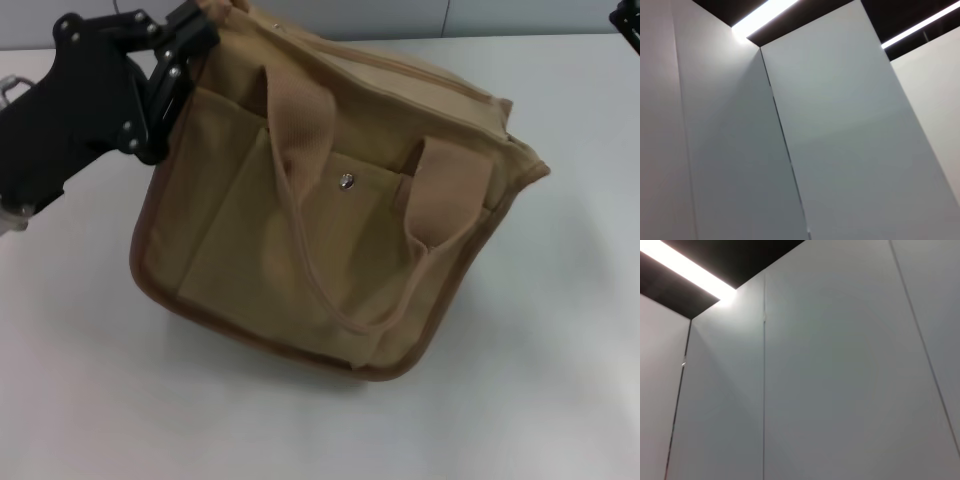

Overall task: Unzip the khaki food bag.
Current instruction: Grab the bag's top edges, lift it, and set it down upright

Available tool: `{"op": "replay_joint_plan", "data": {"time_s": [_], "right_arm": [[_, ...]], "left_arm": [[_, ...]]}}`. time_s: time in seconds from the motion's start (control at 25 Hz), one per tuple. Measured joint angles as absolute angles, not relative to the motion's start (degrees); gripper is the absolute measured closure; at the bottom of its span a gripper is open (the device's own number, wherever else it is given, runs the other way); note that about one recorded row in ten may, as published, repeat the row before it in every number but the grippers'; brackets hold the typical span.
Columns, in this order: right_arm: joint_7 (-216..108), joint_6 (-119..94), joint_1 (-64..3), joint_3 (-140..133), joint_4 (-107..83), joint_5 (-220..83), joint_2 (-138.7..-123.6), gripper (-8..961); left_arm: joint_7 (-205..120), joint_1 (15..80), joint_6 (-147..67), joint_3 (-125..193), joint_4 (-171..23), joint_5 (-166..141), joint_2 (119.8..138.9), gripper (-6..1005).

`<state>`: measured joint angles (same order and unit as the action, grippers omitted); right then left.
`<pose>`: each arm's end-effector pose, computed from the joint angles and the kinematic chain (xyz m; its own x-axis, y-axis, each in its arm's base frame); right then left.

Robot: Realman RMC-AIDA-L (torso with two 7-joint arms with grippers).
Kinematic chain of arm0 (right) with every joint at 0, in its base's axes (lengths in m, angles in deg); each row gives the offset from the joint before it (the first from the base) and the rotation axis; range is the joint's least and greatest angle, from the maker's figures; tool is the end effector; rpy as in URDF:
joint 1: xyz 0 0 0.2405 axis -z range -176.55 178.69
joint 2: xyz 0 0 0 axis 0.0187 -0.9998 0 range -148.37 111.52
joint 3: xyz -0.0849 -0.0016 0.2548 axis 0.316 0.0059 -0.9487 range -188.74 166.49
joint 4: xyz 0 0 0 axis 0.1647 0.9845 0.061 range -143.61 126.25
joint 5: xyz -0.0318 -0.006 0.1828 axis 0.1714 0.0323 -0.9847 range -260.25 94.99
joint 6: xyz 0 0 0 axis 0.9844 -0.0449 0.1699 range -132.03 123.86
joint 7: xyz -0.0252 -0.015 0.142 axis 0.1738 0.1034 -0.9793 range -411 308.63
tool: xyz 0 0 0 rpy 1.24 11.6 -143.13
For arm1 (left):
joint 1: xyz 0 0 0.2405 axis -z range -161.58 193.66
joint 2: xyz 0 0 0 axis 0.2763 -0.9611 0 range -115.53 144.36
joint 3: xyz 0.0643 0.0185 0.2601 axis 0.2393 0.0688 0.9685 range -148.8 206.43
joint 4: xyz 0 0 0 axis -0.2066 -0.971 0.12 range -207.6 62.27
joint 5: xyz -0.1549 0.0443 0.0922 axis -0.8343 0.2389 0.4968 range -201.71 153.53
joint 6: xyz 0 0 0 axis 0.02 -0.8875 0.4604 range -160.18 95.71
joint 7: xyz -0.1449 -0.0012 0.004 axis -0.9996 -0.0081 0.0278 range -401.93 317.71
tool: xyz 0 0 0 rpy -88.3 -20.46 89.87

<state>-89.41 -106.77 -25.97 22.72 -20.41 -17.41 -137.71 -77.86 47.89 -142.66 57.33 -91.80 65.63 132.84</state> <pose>0.2463 0.3013 0.0437 0.3671 0.3732 -0.8520 -0.5605 -0.6422 -0.5228 -0.2113 0.2970 0.0297 0.4605 -0.4126 0.7859 0.1541 -0.8348 -0.5286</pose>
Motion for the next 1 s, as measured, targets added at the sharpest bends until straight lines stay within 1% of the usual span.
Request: {"op": "replay_joint_plan", "data": {"time_s": [0.28,0.52,0.76,1.0], "right_arm": [[-89.4,-106.7,-25.7,22.9,-21.4,-16.9,-137.79,113],[-89.5,-105.5,-27.5,25.3,-22.2,-16.9,-137.67,113],[-91.7,-99.6,-29.6,37.0,-30.5,-16.9,-137.78,113],[-94.2,-95.9,-29.3,38.8,-32.4,-17.0,-137.89,113]], "left_arm": [[-79.9,50.0,-143.7,61.5,-92.7,65.5,133.10,964],[-79.9,51.6,-143.9,64.4,-91.9,65.4,133.38,964],[-80.2,52.8,-143.7,66.8,-91.8,65.4,133.46,964],[-80.4,52.4,-143.4,66.5,-91.8,65.0,133.36,963]]}}
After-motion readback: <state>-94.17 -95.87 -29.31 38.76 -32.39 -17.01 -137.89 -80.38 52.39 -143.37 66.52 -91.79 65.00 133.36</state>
